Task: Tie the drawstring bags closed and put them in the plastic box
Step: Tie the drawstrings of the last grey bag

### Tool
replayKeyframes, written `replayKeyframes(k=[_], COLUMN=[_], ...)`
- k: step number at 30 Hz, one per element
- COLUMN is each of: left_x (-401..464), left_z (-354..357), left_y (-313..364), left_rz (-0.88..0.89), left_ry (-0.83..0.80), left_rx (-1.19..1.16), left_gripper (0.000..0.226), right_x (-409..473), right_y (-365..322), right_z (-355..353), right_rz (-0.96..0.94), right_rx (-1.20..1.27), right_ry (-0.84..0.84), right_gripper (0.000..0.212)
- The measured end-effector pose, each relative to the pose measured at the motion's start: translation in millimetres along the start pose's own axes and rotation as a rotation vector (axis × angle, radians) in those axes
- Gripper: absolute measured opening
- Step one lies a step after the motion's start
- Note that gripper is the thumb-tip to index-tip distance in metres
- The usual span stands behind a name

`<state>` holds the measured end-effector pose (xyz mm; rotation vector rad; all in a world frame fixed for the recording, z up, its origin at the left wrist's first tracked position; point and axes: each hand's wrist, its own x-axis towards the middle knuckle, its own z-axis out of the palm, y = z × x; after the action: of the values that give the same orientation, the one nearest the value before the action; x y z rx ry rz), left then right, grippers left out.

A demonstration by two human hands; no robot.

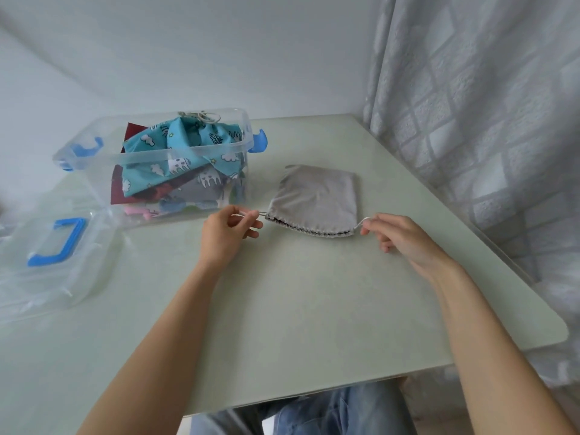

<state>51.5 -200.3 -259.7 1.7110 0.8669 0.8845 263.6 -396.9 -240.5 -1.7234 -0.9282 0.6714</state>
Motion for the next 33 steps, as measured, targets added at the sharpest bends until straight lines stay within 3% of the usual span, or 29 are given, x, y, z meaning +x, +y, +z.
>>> replayKeyframes(k=[4, 6, 9, 14, 20, 22, 24, 27, 31, 33], left_x=[0.7, 0.2, -1.1, 2.8, 1.0, 1.2, 4.6, 7.6, 4.6, 4.4], left_z=[-2.1, 0.8, 4.8, 5.6, 1.5, 0.3, -2.2, -5.1, -22.6, -29.7], left_y=[3.2, 9.3, 19.4, 26.6, 29.3, 29.4, 26.5, 18.8, 6.0, 5.6], left_rz=[0.006, -0.03, -0.085, -0.117, -0.098, -0.106, -0.101, 0.021, 0.267, 0.304], left_ry=[0.05, 0.043, -0.003, 0.035, 0.095, 0.102, 0.099, 0.076, 0.057, 0.083], left_rx=[-0.047, -0.229, -0.548, -0.804, -1.059, -1.111, -0.913, -0.365, 0.404, 0.546], left_gripper=[0.021, 0.022, 0.026, 0.044, 0.035, 0.034, 0.035, 0.034, 0.029, 0.026], right_x=[3.2, 5.9, 15.2, 51.4, 71.5, 73.1, 71.5, 69.2, 63.6, 59.6], right_y=[2.4, 3.3, 0.1, -17.2, -20.9, -23.9, -25.0, -20.0, -12.5, -12.0], right_z=[-0.1, 0.4, 3.1, 8.1, 35.7, 43.2, 47.0, 46.9, 37.8, 38.3], right_rz=[-0.057, -0.105, -0.102, 0.072, 0.154, 0.164, 0.133, 0.0, -0.014, -0.092], right_rx=[0.028, 0.078, 0.395, 0.812, 1.33, 1.278, 0.987, 0.528, 0.307, -0.009], right_ry=[0.164, 0.287, 0.38, 0.405, 0.343, 0.307, 0.294, 0.353, 0.409, 0.404], right_gripper=[0.032, 0.031, 0.03, 0.027, 0.034, 0.037, 0.039, 0.037, 0.038, 0.04])
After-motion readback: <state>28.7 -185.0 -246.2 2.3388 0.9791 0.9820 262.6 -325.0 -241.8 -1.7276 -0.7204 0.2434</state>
